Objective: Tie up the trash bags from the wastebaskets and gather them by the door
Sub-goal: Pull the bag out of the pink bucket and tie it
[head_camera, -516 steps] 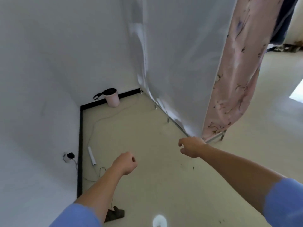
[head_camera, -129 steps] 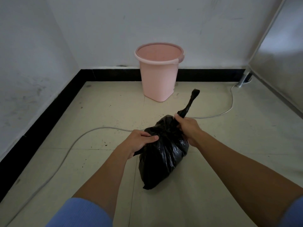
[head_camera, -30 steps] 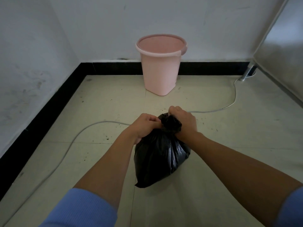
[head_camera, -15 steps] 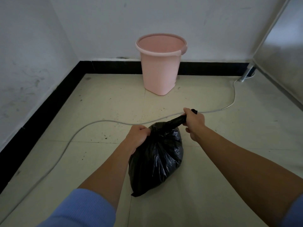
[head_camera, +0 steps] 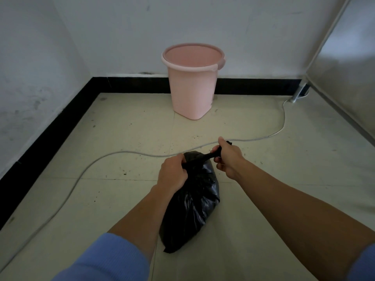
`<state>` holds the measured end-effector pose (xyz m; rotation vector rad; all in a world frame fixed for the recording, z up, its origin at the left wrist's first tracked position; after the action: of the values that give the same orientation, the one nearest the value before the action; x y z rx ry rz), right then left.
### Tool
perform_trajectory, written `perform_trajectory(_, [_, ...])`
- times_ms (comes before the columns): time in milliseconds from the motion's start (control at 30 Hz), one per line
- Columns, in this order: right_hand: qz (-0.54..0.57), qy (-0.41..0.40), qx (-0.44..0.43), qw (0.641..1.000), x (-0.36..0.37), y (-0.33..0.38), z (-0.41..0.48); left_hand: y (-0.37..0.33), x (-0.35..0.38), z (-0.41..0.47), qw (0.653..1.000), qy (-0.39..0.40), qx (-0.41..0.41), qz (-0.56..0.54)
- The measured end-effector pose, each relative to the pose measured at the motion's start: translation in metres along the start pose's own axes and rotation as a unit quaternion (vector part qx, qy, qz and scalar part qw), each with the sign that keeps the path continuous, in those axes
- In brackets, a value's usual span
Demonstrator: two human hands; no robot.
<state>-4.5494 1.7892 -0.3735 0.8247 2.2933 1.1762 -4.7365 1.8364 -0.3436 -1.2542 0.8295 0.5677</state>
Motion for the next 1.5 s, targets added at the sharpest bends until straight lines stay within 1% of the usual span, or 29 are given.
perform_trajectory(67, [0.005, 0.006, -0.001, 1.0, 0.002, 0.0, -0.001, 0.0, -0.006, 0.005, 1.0, -0.013, -0.015, 0.007])
perform_trajectory(133, [0.013, 0.007, 0.0, 1.0, 0.003, 0.002, 0.0, 0.004, -0.008, 0.008, 0.999, -0.005, -0.05, -0.001])
perform_trajectory(167, [0.02, 0.004, 0.002, 1.0, 0.002, 0.003, 0.0, 0.008, -0.009, 0.01, 0.997, 0.007, -0.074, -0.022])
perform_trajectory(200, [0.029, -0.001, 0.004, 1.0, 0.0, 0.004, 0.001, 0.011, -0.007, 0.011, 0.993, 0.03, -0.101, -0.06])
perform_trajectory(267, [0.052, -0.013, 0.01, 0.998, -0.007, 0.007, 0.005, 0.013, 0.003, 0.007, 0.967, 0.117, -0.152, -0.169])
perform_trajectory(367, [0.085, -0.011, 0.027, 0.996, -0.015, 0.008, 0.009, 0.006, 0.015, -0.006, 0.896, 0.252, -0.202, -0.304])
perform_trajectory(400, [0.091, -0.009, 0.031, 0.995, -0.016, 0.008, 0.009, 0.003, 0.016, -0.01, 0.878, 0.283, -0.209, -0.325])
perform_trajectory(433, [0.094, -0.008, 0.034, 0.995, -0.016, 0.008, 0.009, 0.001, 0.016, -0.012, 0.87, 0.304, -0.21, -0.327])
perform_trajectory(467, [0.096, -0.007, 0.035, 0.995, -0.016, 0.008, 0.009, 0.001, 0.016, -0.014, 0.872, 0.315, -0.205, -0.313])
perform_trajectory(500, [0.098, -0.003, 0.036, 0.995, -0.015, 0.008, 0.008, 0.002, 0.015, -0.015, 0.883, 0.32, -0.195, -0.283])
perform_trajectory(567, [0.103, 0.01, 0.042, 0.994, -0.011, 0.009, 0.007, 0.003, 0.009, -0.011, 0.922, 0.307, -0.155, -0.181])
perform_trajectory(633, [0.113, 0.017, 0.049, 0.992, -0.01, 0.009, 0.005, -0.001, -0.002, -0.002, 0.953, 0.265, -0.108, -0.101])
perform_trajectory(667, [0.121, 0.017, 0.051, 0.991, -0.011, 0.009, 0.005, -0.005, -0.008, 0.003, 0.963, 0.236, -0.091, -0.092])
perform_trajectory(733, [0.133, 0.011, 0.052, 0.99, -0.014, 0.009, 0.007, -0.007, -0.021, 0.011, 0.972, 0.18, -0.084, -0.122])
perform_trajectory(800, [0.131, -0.005, 0.047, 0.99, -0.019, 0.007, 0.011, -0.001, -0.031, 0.014, 0.967, 0.144, -0.111, -0.18])
perform_trajectory(867, [0.124, -0.044, 0.039, 0.991, -0.031, 0.005, 0.017, 0.012, -0.034, 0.012, 0.958, 0.13, -0.143, -0.213])
perform_trajectory(967, [0.122, -0.104, 0.04, 0.986, -0.045, 0.001, 0.022, 0.04, -0.028, 0.002, 0.948, 0.127, -0.192, -0.217])
perform_trajectory(1100, [0.106, -0.141, 0.021, 0.984, -0.048, -0.002, 0.026, 0.064, -0.02, -0.003, 0.943, 0.1, -0.225, -0.224])
perform_trajectory(1167, [0.088, -0.13, -0.003, 0.988, -0.046, 0.005, 0.029, 0.068, -0.019, 0.001, 0.932, 0.091, -0.233, -0.262])
perform_trajectory(1200, [0.085, -0.113, -0.006, 0.99, -0.044, 0.008, 0.031, 0.072, -0.019, 0.003, 0.92, 0.083, -0.246, -0.293])
perform_trajectory(1267, [0.079, -0.073, 0.004, 0.994, -0.038, 0.01, 0.034, 0.09, -0.02, 0.006, 0.889, 0.04, -0.295, -0.348])
perform_trajectory(1300, [0.071, -0.057, 0.007, 0.996, -0.034, 0.011, 0.034, 0.104, -0.02, 0.006, 0.875, 0.009, -0.325, -0.358])
perform_trajectory(1367, [0.037, -0.04, 0.0, 0.999, -0.026, 0.008, 0.032, 0.129, -0.02, 0.001, 0.863, -0.042, -0.371, -0.339])
perform_trajectory(1400, [0.019, -0.037, -0.006, 0.999, -0.024, 0.005, 0.029, 0.139, -0.017, -0.006, 0.862, -0.051, -0.387, -0.322])
perform_trajectory(1500, [-0.013, -0.027, -0.012, 0.999, -0.022, -0.01, 0.013, 0.155, -0.005, -0.04, 0.86, -0.023, -0.428, -0.276])
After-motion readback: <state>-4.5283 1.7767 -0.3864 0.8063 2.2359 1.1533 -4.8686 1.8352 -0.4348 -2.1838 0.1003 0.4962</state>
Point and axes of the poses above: each hand's wrist, its own z-axis towards the middle knuckle, its own x-axis out of the palm, y = z × x, the point moved 10 cm from there along z, towards the middle knuckle, and after that the axes turned 8 degrees about -y, right-handed, at the moved point
